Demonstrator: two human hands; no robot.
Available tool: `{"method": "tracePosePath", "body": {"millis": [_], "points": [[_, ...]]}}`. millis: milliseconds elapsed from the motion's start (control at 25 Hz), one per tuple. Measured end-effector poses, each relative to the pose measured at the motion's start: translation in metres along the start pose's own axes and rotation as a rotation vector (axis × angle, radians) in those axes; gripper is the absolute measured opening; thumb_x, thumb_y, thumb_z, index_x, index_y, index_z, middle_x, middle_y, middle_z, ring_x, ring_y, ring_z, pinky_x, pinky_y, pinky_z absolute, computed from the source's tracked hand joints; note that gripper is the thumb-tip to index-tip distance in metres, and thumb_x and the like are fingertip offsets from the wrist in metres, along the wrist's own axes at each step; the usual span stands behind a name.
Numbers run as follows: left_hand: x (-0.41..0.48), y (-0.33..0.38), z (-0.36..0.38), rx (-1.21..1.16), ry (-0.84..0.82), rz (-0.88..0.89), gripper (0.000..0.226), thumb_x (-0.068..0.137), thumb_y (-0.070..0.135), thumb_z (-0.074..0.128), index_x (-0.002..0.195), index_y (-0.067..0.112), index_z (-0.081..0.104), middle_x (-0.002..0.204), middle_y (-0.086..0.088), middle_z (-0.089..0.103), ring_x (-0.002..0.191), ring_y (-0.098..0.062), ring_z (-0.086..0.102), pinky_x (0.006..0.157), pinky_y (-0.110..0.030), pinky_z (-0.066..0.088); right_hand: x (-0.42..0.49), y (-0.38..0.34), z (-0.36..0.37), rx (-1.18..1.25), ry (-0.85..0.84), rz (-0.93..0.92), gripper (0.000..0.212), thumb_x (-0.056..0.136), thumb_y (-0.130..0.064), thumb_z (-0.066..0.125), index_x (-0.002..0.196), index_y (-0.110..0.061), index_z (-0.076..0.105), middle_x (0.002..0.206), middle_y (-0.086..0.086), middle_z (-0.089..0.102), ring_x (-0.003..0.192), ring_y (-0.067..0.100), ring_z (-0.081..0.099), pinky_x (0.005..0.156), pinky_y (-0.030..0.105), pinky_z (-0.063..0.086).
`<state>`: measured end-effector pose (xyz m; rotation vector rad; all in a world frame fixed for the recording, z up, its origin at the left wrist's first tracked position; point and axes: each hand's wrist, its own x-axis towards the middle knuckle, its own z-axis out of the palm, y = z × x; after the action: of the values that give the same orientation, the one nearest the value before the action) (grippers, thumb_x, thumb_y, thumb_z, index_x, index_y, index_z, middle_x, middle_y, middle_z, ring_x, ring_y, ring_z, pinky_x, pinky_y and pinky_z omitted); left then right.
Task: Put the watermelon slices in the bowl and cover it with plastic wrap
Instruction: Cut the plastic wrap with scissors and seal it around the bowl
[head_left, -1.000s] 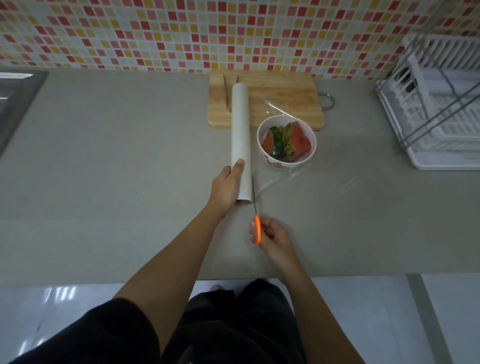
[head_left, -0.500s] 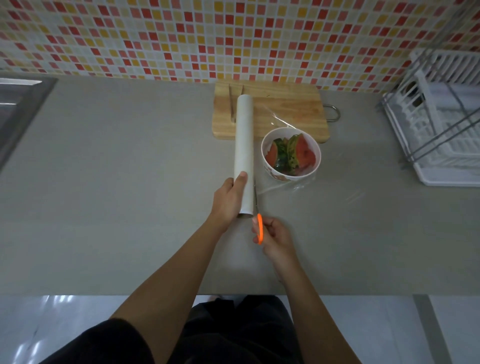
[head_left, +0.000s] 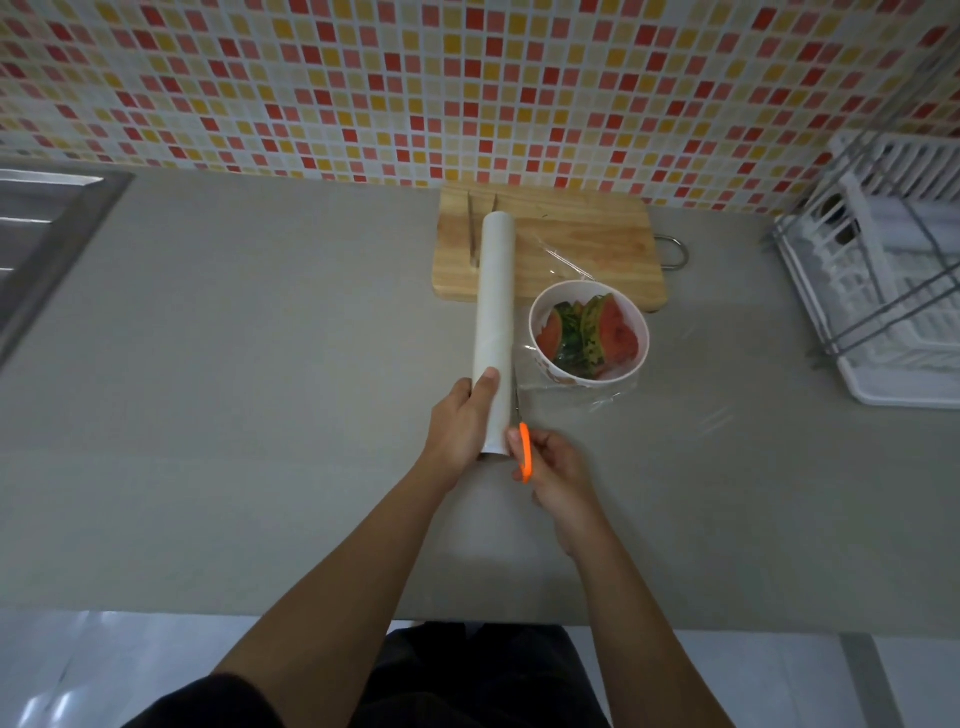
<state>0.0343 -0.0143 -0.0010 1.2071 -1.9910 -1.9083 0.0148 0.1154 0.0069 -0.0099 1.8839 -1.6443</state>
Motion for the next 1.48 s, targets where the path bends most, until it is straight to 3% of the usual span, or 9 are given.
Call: {"method": "tracePosePath", "body": {"millis": [160, 400, 560, 760, 920, 1080, 1240, 1480], "points": [[0.0, 0.0, -0.001, 0.006, 0.0, 0.005, 0.047, 0.089, 0.054, 0.046, 0.088, 0.009, 0.061, 0.082, -0.002, 0.061, 0.076, -0.018, 0.058, 0.067, -0.034, 0.044, 0.001, -0.002, 0.0, 0.015, -0.041, -0.016, 0.013, 0.083, -0.033, 0.065, 0.083, -0.02, 0.064, 0.062, -0.017, 0.067, 0.054, -0.009, 0.056, 0.041, 0.006, 0.035], [0.0, -0.003, -0.004, -0.055, -0.013, 0.018, 0.05, 0.088, 0.054, 0.048, 0.087, 0.005, 0.059, 0.085, -0.007, 0.062, 0.077, -0.022, 0.058, 0.075, -0.038, 0.047, 0.008, -0.017, -0.001, -0.066, -0.014, 0.102, 0.039, 0.069, -0.064, 0.057, 0.074, -0.025, 0.058, 0.053, -0.014, 0.059, 0.047, -0.004, 0.048, 0.038, 0.011, 0.03], [0.001, -0.004, -0.005, -0.062, -0.029, 0.014, 0.054, 0.082, 0.06, 0.047, 0.084, 0.007, 0.058, 0.081, -0.006, 0.06, 0.075, -0.02, 0.056, 0.073, -0.038, 0.046, -0.005, 0.003, -0.001, -0.033, 0.05, 0.215, 0.048, 0.067, -0.067, 0.056, 0.079, -0.02, 0.056, 0.061, -0.01, 0.059, 0.044, -0.006, 0.051, 0.034, 0.014, 0.028], [0.003, -0.003, -0.007, -0.083, -0.035, 0.006, 0.047, 0.081, 0.061, 0.049, 0.076, 0.015, 0.058, 0.076, -0.002, 0.059, 0.069, -0.017, 0.055, 0.067, -0.034, 0.044, -0.015, 0.021, 0.004, -0.04, 0.008, 0.353, 0.045, 0.065, -0.065, 0.056, 0.081, -0.023, 0.056, 0.069, -0.006, 0.062, 0.045, -0.001, 0.055, 0.032, 0.014, 0.024], [0.002, -0.004, -0.006, -0.074, -0.032, 0.006, 0.053, 0.081, 0.06, 0.048, 0.083, 0.009, 0.06, 0.079, -0.003, 0.061, 0.071, -0.016, 0.057, 0.067, -0.033, 0.045, -0.004, 0.004, 0.005, -0.065, -0.059, 0.277, 0.049, 0.059, -0.071, 0.054, 0.081, -0.027, 0.057, 0.07, -0.01, 0.061, 0.051, -0.003, 0.055, 0.038, 0.016, 0.028], [0.0, -0.004, -0.006, -0.093, -0.038, -0.003, 0.047, 0.083, 0.057, 0.049, 0.081, 0.011, 0.06, 0.083, -0.006, 0.063, 0.075, -0.019, 0.059, 0.072, -0.036, 0.047, 0.007, -0.014, 0.007, -0.08, -0.073, 0.171, 0.044, 0.068, -0.071, 0.055, 0.078, -0.028, 0.055, 0.06, -0.016, 0.057, 0.055, -0.003, 0.051, 0.05, 0.02, 0.032], [0.0, -0.004, -0.007, -0.11, -0.047, -0.013, 0.05, 0.084, 0.055, 0.05, 0.084, 0.005, 0.059, 0.085, -0.011, 0.063, 0.077, -0.022, 0.06, 0.077, -0.043, 0.05, 0.008, -0.021, 0.006, -0.031, -0.062, 0.038, 0.031, 0.084, -0.046, 0.059, 0.077, -0.016, 0.057, 0.061, -0.005, 0.059, 0.045, -0.005, 0.051, 0.04, 0.008, 0.035], [0.003, -0.004, -0.01, -0.078, -0.058, 0.016, 0.043, 0.089, 0.05, 0.05, 0.084, 0.008, 0.06, 0.088, -0.01, 0.066, 0.075, -0.019, 0.062, 0.069, -0.033, 0.049, 0.02, -0.032, 0.009, -0.076, -0.088, 0.071, 0.027, 0.085, -0.045, 0.057, 0.079, -0.019, 0.055, 0.064, -0.006, 0.058, 0.046, -0.004, 0.051, 0.039, 0.007, 0.033]]}}
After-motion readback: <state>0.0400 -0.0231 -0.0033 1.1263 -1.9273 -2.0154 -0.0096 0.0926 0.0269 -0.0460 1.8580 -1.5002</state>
